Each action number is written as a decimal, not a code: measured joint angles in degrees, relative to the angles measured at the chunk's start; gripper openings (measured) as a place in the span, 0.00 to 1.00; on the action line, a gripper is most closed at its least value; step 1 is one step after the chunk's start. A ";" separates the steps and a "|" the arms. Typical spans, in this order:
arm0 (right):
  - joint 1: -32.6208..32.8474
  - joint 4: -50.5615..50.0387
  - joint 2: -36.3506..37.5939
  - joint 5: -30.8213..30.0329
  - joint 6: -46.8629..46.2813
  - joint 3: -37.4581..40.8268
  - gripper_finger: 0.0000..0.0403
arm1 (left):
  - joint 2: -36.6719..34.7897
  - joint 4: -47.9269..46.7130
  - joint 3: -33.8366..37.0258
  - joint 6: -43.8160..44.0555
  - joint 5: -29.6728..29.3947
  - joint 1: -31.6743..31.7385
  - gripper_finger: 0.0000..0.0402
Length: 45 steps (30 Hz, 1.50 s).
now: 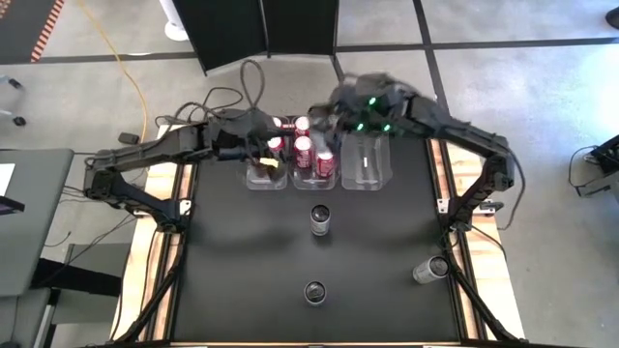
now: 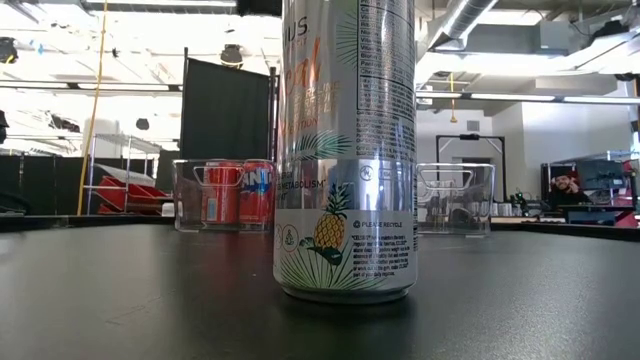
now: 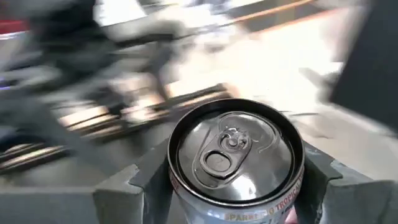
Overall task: Sort soda cans
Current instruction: Put the bottom left white yellow soda can into the right transparent bin
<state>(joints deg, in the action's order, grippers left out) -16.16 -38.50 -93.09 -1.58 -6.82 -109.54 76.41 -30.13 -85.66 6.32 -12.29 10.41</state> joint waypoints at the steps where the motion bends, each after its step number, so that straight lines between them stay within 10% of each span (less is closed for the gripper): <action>1: -0.71 -0.49 0.63 -2.08 0.29 0.00 0.60 | -0.83 -0.48 0.00 -0.02 -0.73 0.00 0.75; 9: -7.43 0.88 7.10 -7.17 -1.11 11.06 0.60 | -8.26 -13.49 0.56 1.48 -11.12 -0.04 0.78; 24: -16.90 45.12 16.89 -13.51 -5.66 58.28 0.60 | -9.86 -16.89 0.67 0.86 -12.23 -0.13 0.78; 45: -22.63 65.29 0.14 -10.59 -0.97 63.98 0.60 | 3.72 -25.39 0.76 -4.36 -8.97 5.84 0.78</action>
<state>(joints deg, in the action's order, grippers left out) -38.80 26.79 -92.95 -12.18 -7.80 -45.56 80.12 -55.52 -84.90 1.96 -21.26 16.26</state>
